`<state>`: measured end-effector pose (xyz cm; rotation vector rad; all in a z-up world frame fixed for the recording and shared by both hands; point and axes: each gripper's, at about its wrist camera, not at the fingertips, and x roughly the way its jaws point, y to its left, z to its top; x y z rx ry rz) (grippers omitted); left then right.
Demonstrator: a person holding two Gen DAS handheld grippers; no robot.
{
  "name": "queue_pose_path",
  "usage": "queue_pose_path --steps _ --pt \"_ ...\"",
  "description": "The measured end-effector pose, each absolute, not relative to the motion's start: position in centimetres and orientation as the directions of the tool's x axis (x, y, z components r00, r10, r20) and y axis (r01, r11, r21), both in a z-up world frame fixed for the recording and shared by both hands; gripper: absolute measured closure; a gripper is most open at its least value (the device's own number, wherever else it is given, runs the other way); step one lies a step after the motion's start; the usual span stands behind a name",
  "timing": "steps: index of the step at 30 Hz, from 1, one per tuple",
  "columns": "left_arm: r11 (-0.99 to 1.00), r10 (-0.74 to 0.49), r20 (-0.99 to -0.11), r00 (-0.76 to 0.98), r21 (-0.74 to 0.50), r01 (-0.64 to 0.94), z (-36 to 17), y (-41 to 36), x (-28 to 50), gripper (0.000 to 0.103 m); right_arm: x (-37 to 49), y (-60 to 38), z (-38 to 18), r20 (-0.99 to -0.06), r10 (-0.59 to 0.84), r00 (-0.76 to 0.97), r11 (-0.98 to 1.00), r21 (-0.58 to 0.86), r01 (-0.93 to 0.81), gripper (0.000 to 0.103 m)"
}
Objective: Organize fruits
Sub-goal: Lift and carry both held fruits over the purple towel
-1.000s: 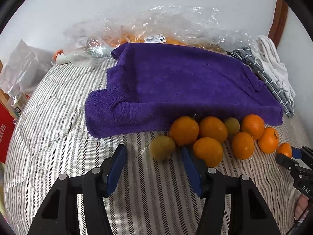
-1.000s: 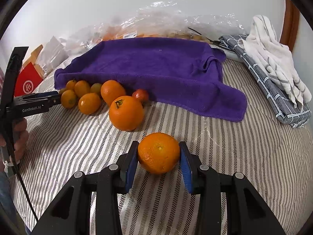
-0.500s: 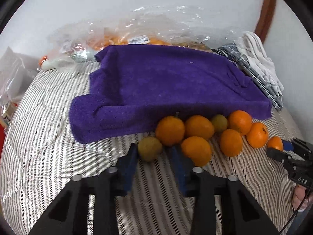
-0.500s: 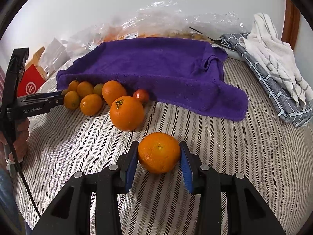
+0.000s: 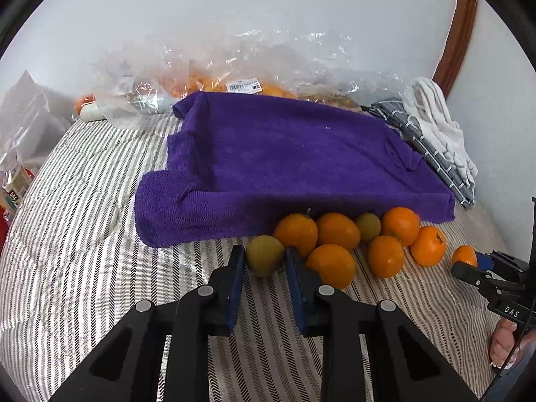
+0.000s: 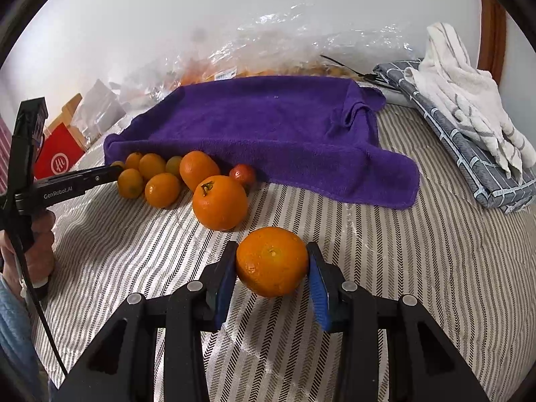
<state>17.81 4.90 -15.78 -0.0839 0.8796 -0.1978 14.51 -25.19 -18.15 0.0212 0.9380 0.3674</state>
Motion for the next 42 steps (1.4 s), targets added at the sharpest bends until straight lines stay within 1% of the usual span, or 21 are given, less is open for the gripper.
queue_pose_path --steps 9,15,20,23,25,28,30,33,37,42 --pt "0.978 -0.210 -0.726 0.655 -0.167 0.129 -15.2 5.2 17.2 0.079 14.5 -26.0 -18.0 -0.763 0.355 0.540 0.931 0.235 -0.279 0.063" --pt "0.975 -0.219 -0.698 0.682 -0.187 0.121 -14.5 5.3 16.9 0.079 14.6 -26.4 -17.9 -0.764 0.343 0.546 0.937 0.239 -0.254 0.063" --pt "0.982 -0.185 -0.659 0.729 -0.151 0.113 -13.2 5.0 15.9 0.079 14.6 -26.6 -17.8 -0.790 0.322 0.521 0.943 0.222 -0.246 0.063" --pt "0.975 -0.216 -0.634 0.743 -0.183 0.127 -11.8 4.6 15.0 0.079 14.3 -26.9 -16.5 -0.787 0.309 0.534 0.948 0.207 -0.243 0.063" --pt "0.975 -0.215 -0.631 0.746 -0.185 0.125 -11.0 4.3 14.6 0.079 14.3 -27.3 -15.2 -0.778 0.293 0.556 0.953 0.188 -0.239 0.063" --pt "0.989 -0.151 -0.630 0.762 -0.103 0.110 -9.1 3.3 13.8 0.079 15.0 -27.8 -13.0 -0.758 0.280 0.589 0.957 0.175 -0.230 0.063" --pt "0.992 -0.125 -0.631 0.765 -0.071 0.104 -8.0 2.9 13.4 0.079 15.7 -28.0 -11.7 -0.745 0.278 0.607 0.959 0.177 -0.222 0.063" --pt "0.992 -0.129 -0.616 0.777 -0.073 0.107 -6.3 3.1 13.1 0.079 16.9 -28.3 -9.9 -0.720 0.264 0.641 0.964 0.172 -0.203 0.063" --pt "0.996 -0.093 -0.596 0.798 -0.057 0.073 -4.5 3.1 14.3 0.079 18.9 -28.8 -8.1 -0.696 0.285 0.660 0.958 0.223 -0.179 0.063" --pt "0.996 -0.089 -0.574 0.814 -0.069 0.060 -3.4 2.9 17.2 0.079 21.3 -28.7 -6.8 -0.672 0.271 0.689 0.960 0.242 -0.142 0.063"
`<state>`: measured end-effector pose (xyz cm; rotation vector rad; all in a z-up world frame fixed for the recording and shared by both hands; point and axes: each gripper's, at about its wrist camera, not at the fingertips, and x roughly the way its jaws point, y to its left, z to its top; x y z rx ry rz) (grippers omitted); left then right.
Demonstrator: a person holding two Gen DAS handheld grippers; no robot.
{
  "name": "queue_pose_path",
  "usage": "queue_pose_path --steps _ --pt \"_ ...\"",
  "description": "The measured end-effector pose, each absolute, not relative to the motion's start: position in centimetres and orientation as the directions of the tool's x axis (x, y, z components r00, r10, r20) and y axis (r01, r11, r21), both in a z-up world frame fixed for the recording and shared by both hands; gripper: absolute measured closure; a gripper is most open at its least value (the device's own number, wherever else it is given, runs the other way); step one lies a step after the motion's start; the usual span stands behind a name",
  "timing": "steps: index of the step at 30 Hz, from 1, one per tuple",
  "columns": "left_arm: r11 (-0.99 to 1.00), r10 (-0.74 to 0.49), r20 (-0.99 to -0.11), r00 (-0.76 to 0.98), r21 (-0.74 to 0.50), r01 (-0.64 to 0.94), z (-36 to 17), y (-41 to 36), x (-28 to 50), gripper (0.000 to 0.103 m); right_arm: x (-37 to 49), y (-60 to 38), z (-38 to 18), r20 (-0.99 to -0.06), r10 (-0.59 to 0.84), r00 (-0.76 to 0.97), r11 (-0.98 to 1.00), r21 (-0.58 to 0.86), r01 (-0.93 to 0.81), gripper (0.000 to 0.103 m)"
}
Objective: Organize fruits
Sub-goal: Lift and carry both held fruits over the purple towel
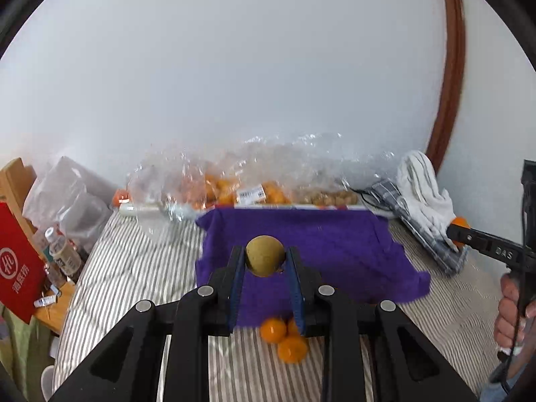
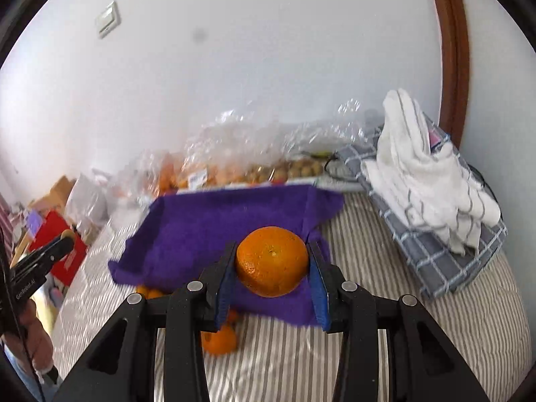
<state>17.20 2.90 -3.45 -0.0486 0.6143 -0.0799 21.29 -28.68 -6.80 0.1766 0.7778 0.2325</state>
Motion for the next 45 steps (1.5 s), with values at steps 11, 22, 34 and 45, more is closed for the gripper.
queue_pose_path --steps 11,22,34,45 --pt "0.999 0.038 -0.554 0.832 0.020 -0.033 -7.0 1.7 24.9 0.079 27.0 -27.2 -9.1 -0.675 0.214 0.706 0.974 0.200 -0.104 0.063" --pt "0.999 0.007 -0.665 0.747 -0.019 -0.026 -13.0 2.4 27.5 0.079 30.3 -24.0 -14.9 -0.755 0.261 0.602 0.965 0.215 -0.148 0.063" --pt "0.998 0.006 -0.708 0.706 -0.040 -0.048 -15.0 3.2 27.9 0.079 30.4 -21.9 -17.4 -0.793 0.215 0.570 0.974 0.130 -0.186 0.063" --pt "0.997 0.066 -0.727 0.683 0.016 -0.079 -15.9 3.2 28.2 0.079 30.6 -21.9 -17.9 -0.803 0.198 0.563 0.978 0.120 -0.172 0.063"
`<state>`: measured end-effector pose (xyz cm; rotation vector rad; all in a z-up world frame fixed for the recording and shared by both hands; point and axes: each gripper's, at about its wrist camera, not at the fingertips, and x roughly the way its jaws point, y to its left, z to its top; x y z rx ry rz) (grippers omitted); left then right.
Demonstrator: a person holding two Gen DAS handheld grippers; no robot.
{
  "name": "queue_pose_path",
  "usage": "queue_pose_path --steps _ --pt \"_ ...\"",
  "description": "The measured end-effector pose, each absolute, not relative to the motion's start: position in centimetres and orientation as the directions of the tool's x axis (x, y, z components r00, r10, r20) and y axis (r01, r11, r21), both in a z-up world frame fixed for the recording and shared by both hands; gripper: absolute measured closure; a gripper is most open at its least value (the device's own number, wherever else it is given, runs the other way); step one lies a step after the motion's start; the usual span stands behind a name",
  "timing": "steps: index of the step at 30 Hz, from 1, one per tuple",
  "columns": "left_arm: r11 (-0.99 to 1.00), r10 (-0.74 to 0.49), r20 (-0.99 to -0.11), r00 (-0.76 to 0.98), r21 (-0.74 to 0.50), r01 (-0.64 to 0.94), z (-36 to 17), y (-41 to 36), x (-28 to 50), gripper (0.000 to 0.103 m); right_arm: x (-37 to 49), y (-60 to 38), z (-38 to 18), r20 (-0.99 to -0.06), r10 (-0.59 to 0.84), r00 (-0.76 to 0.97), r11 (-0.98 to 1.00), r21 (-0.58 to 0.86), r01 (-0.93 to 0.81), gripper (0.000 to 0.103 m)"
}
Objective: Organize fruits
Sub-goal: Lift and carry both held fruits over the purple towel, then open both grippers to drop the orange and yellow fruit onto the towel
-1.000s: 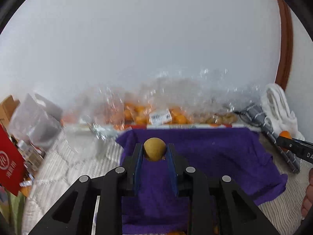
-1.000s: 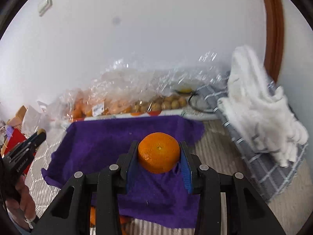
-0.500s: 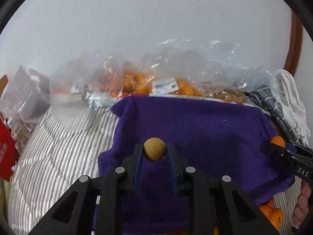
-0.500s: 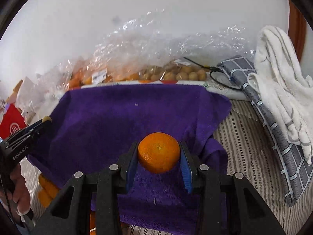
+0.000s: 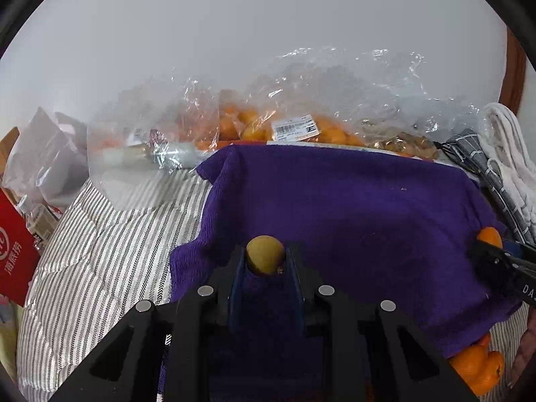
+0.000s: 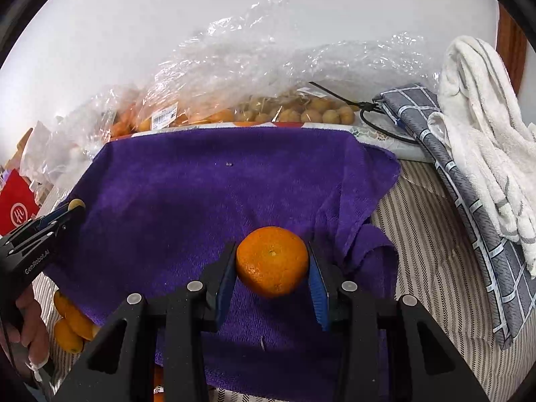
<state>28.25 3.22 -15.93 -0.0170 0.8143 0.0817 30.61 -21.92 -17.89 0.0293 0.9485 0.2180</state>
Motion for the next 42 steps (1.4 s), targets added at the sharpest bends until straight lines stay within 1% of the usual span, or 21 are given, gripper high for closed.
queue_pose_path --steps 11,17,24,27,34,37,40,42 --pt "0.996 0.054 -0.749 0.661 -0.006 -0.087 -16.5 3.7 28.5 0.079 31.0 -21.6 -18.7 -0.817 0.182 0.548 0.980 0.101 -0.174 0.062" --pt "0.996 0.056 -0.752 0.657 -0.003 -0.088 -16.6 3.6 28.6 0.079 30.9 -22.2 -18.0 -0.807 0.186 0.561 0.980 0.113 -0.163 0.051" --pt "0.996 0.051 -0.742 0.669 -0.012 -0.090 -16.4 3.6 28.4 0.079 29.8 -22.4 -16.6 -0.771 0.197 0.606 0.979 0.123 -0.163 0.051" --pt "0.995 0.048 -0.720 0.693 -0.028 -0.098 -16.0 3.8 28.0 0.079 29.4 -22.5 -16.2 -0.761 0.214 0.613 0.976 0.143 -0.163 0.051" --pt "0.993 0.022 -0.635 0.772 -0.077 -0.091 -14.2 4.1 26.5 0.079 28.1 -22.8 -15.1 -0.725 0.200 0.659 0.980 0.132 -0.151 0.051" --pt "0.991 -0.023 -0.622 0.782 -0.116 -0.063 -13.5 4.4 26.0 0.079 27.8 -22.8 -14.6 -0.726 0.218 0.652 0.976 0.147 -0.162 0.051" --pt "0.993 -0.028 -0.605 0.796 -0.109 -0.047 -12.3 4.6 25.3 0.079 27.4 -22.5 -14.2 -0.726 0.261 0.636 0.964 0.166 -0.206 0.051" --pt "0.992 -0.044 -0.609 0.792 -0.122 -0.039 -11.6 4.9 24.3 0.079 27.0 -22.2 -13.7 -0.715 0.271 0.644 0.961 0.162 -0.224 0.051"
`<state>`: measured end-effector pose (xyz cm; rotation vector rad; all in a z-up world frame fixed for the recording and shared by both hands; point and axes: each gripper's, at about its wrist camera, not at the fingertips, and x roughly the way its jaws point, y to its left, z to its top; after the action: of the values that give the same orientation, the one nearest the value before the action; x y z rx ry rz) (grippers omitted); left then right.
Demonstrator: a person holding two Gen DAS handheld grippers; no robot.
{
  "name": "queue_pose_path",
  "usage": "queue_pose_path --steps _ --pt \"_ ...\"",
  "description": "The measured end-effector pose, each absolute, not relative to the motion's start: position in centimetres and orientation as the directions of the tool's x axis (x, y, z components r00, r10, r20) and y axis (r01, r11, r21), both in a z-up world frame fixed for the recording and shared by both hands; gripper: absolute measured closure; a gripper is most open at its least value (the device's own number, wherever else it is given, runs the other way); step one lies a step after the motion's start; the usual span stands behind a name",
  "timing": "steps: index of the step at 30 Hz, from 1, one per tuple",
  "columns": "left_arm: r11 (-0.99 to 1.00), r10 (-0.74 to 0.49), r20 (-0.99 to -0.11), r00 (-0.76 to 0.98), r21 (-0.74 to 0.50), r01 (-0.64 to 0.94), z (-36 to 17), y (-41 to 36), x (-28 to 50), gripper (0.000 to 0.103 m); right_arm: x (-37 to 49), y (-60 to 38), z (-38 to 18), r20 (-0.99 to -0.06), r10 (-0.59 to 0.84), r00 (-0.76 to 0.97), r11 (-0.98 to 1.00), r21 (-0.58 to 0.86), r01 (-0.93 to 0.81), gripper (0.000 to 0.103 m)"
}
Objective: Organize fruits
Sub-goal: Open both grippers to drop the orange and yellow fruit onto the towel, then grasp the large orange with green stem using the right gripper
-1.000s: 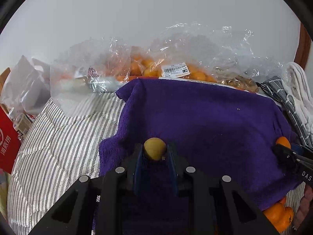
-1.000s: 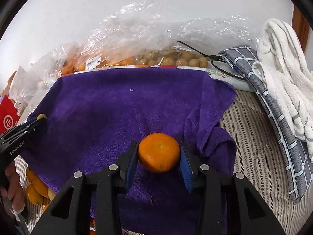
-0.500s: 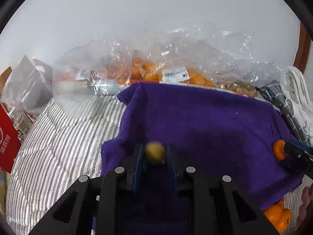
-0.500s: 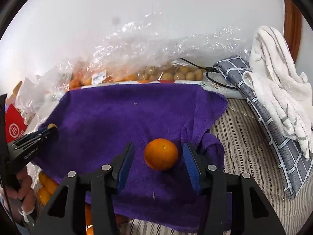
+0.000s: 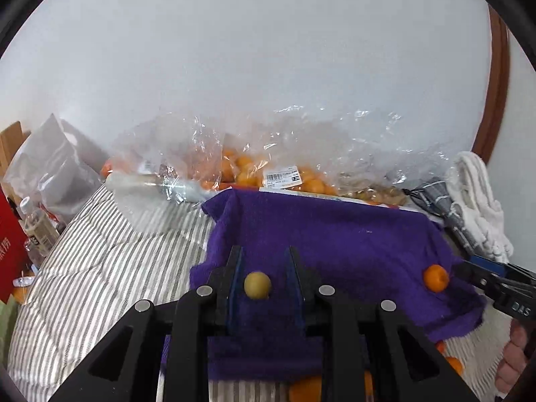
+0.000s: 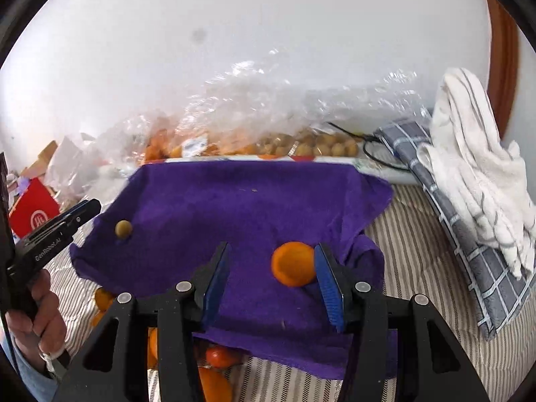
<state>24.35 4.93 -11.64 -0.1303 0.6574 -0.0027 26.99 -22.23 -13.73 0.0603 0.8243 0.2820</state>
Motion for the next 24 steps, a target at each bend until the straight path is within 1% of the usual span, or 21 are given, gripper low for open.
queue_pose_path --steps 6,10,12,13,15,19,22,24 --pt "0.994 -0.055 -0.660 0.749 -0.109 -0.023 -11.9 6.0 20.0 0.079 24.1 -21.8 -12.2 -0.726 0.280 0.628 0.957 0.162 -0.240 0.051" --pt "0.995 -0.060 -0.715 0.697 -0.099 -0.016 -13.2 6.8 17.5 0.079 21.2 -21.5 -13.3 -0.747 0.281 0.603 0.954 0.150 -0.259 0.051" --pt "0.996 -0.051 -0.724 0.688 -0.087 -0.017 -13.9 7.0 16.5 0.079 19.6 -21.0 -14.3 -0.765 0.281 0.580 0.949 0.134 -0.284 0.051" --pt "0.997 -0.046 -0.727 0.685 -0.080 -0.019 -14.2 7.0 16.1 0.078 19.1 -20.9 -14.6 -0.768 0.285 0.574 0.947 0.132 -0.294 0.051" --pt "0.998 -0.033 -0.737 0.675 -0.066 -0.023 -14.8 7.1 15.5 0.068 18.2 -20.5 -15.4 -0.773 0.287 0.565 0.943 0.126 -0.307 0.051" --pt "0.999 -0.013 -0.749 0.662 -0.036 -0.020 -15.2 6.8 15.0 0.068 17.5 -19.4 -16.7 -0.798 0.285 0.530 0.940 0.125 -0.318 0.051" --pt "0.999 -0.016 -0.762 0.647 -0.042 -0.026 -15.5 7.1 15.3 0.068 17.4 -18.7 -17.6 -0.813 0.264 0.518 0.942 0.102 -0.320 0.051" --pt "0.997 0.006 -0.785 0.619 -0.040 -0.060 -16.0 7.5 15.8 0.068 17.7 -18.4 -18.0 -0.821 0.248 0.515 0.946 0.090 -0.312 0.051"
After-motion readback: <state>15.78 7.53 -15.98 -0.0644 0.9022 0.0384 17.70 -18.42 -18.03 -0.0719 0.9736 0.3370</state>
